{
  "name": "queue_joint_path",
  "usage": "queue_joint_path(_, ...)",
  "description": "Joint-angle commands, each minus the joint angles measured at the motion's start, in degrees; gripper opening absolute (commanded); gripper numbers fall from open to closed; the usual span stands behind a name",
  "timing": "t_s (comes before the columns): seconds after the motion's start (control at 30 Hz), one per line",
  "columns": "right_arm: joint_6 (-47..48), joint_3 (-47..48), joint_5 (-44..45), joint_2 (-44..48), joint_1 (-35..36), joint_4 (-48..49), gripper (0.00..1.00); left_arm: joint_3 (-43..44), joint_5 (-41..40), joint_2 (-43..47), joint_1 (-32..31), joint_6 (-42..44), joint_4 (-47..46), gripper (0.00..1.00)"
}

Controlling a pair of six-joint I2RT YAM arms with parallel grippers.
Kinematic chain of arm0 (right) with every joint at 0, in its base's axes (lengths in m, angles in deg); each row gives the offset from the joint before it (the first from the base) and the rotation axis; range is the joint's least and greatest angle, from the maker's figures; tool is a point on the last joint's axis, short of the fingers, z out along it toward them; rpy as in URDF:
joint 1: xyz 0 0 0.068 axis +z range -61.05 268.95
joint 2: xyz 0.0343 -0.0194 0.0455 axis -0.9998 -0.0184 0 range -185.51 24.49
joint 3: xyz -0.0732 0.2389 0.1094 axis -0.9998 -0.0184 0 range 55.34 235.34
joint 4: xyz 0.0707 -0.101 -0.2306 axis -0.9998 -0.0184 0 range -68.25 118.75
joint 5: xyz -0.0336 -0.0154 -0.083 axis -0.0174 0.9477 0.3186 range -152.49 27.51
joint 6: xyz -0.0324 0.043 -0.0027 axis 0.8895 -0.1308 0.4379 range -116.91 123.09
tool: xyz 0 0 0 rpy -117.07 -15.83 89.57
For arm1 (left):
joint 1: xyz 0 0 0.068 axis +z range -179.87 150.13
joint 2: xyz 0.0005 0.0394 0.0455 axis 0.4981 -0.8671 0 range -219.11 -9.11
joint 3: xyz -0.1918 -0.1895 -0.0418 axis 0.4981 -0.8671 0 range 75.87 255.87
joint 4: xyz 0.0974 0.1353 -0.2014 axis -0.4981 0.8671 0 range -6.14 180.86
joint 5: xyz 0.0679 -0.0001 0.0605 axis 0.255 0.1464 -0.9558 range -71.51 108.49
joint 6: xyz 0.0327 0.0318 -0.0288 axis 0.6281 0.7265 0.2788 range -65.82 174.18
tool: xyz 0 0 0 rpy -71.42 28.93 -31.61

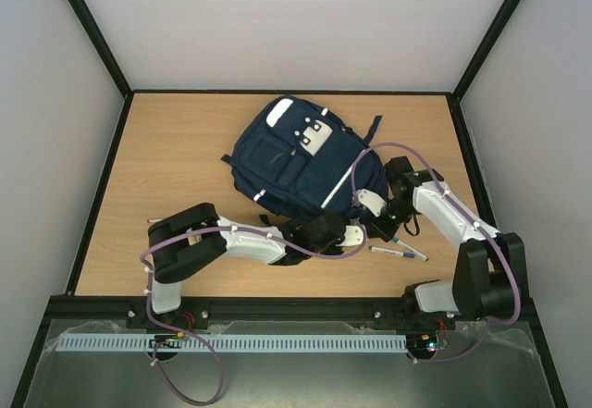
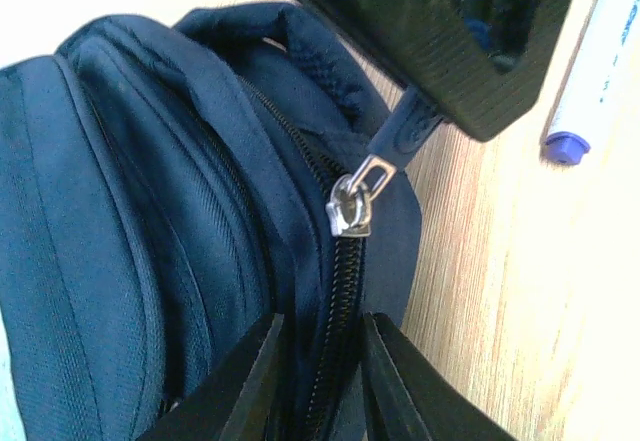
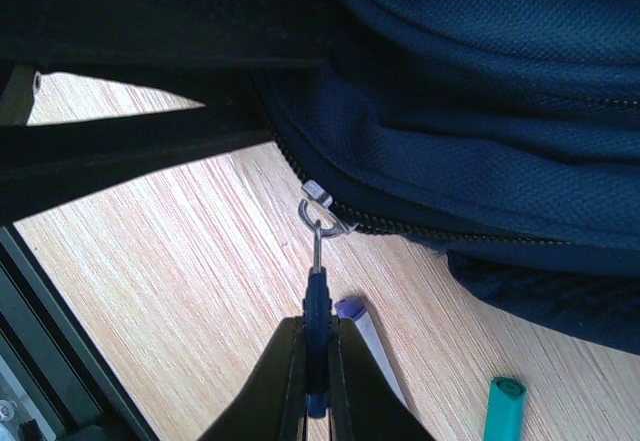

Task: Pack the student bag
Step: Zip the student bag at the center of the board.

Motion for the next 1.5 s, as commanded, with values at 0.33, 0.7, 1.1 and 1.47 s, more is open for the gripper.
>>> queue_joint_path(0.33, 2.4, 7.2, 3.0, -9.1, -7.1, -7.5, 0.01, -3.5, -3.7, 2.5, 0.7, -0.3, 5.3, 0.09)
queue_joint_path(0.7, 3.3, 11.3, 6.4, -14.1, -12.8, -5.3, 0.01, -13.5, -6.7, 11.1, 2.3, -5.7, 5.8, 0.07)
queue_joint_path(1.1, 2.2, 7.0, 3.0, -11.7, -9.7, -1.4, 0.01, -22.6, -15.3, 22.7, -0.6, -18.6, 13.6, 0.16)
queue_joint_path(1.47, -7.3, 5.4, -7.0, 0.5, 10.6, -3.7, 0.01, -16.3, -15.3, 24.0, -7.2, -16.4, 11.6, 0.49)
